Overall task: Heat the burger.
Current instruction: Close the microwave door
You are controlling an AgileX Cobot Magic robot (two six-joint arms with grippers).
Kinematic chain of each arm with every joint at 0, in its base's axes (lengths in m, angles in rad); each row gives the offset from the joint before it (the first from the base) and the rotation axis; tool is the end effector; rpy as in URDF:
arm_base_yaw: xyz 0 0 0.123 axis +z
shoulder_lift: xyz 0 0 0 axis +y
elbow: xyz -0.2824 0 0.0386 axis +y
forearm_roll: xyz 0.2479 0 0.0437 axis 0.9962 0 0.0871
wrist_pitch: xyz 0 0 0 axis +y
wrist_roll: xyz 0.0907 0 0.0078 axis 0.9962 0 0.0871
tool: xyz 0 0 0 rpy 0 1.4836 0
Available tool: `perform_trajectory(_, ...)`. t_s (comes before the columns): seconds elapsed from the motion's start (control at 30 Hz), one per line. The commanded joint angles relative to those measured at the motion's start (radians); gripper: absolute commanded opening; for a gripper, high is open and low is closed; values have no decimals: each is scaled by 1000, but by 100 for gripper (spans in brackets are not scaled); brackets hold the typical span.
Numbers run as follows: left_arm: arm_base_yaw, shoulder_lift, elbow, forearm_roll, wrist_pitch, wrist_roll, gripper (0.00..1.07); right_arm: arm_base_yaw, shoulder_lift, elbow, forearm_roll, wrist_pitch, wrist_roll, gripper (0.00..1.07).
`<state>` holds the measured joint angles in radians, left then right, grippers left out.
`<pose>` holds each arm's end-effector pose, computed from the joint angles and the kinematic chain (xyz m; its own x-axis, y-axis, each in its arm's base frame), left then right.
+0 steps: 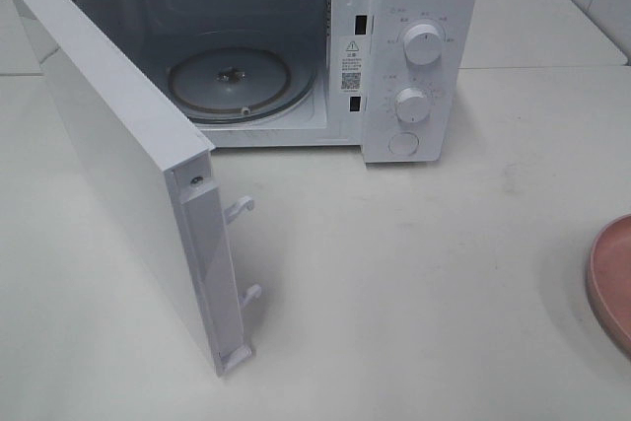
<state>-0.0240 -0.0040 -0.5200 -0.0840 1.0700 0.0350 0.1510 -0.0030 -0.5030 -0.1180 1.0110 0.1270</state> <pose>-0.0085 -0.0065 0.2821 -0.4419 0.0052 -0.8971 0.0876 0.9955 -0.0373 -0.0026 -0.0096 0.2825 -0.4013 0.0034 -0.9159 -0.0338 0.9993 0.0186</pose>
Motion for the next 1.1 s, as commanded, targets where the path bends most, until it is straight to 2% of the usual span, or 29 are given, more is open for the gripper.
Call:
perform_trajectory(0.03, 3, -6, 3, 0, -3, -1, 100, -6, -30, 3, 2, -11, -14, 76)
perform_trajectory(0.47, 3, -6, -14, 12, -12, -1, 99, -6, -30, 3, 2, -11, -14, 76)
perform_trajectory(0.67, 3, 24, -35, 16, -75, -1, 90, -6, -30, 3, 2, -11, -14, 76)
perform_trajectory(0.73, 3, 75, -35, 10, -99, -1, 79, -6, -30, 3, 2, -11, -13, 76)
perform_trajectory(0.77, 3, 75, -35, 10, -99, -1, 79, -6, -30, 3, 2, -11, -13, 76)
perform_trajectory(0.8, 3, 115, -35, 10, -120, -1, 68, -6, -30, 3, 2, -11, -13, 76)
perform_trajectory(0.83, 3, 137, -35, 10, -131, -1, 63, -6, -30, 3, 2, -11, -13, 76)
perform_trajectory(0.87, 3, 137, -35, 10, -131, -1, 63, -6, -30, 3, 2, -11, -13, 76)
perform_trajectory(0.9, 3, 179, -35, 11, -159, -1, 52, -6, -30, 3, 2, -11, -13, 76)
perform_trajectory(0.93, 3, 198, -35, 11, -171, -1, 47, -6, -30, 3, 2, -11, -13, 76)
perform_trajectory(0.97, 3, 198, -35, 11, -171, -1, 47, -6, -30, 3, 2, -11, -13, 76)
perform_trajectory(1.0, 3, 250, -35, 11, -199, -1, 38, -6, -30, 3, 2, -11, -13, 76)
perform_trajectory(1.03, 3, 250, -35, 11, -199, -1, 38, -6, -30, 3, 2, -11, -13, 76)
perform_trajectory(1.07, 3, 300, -35, 10, -225, -5, 26, -6, -30, 3, 2, -11, -14, 76)
perform_trajectory(1.1, 3, 321, -33, 5, -244, -5, 18, -6, -30, 3, 2, -11, -14, 76)
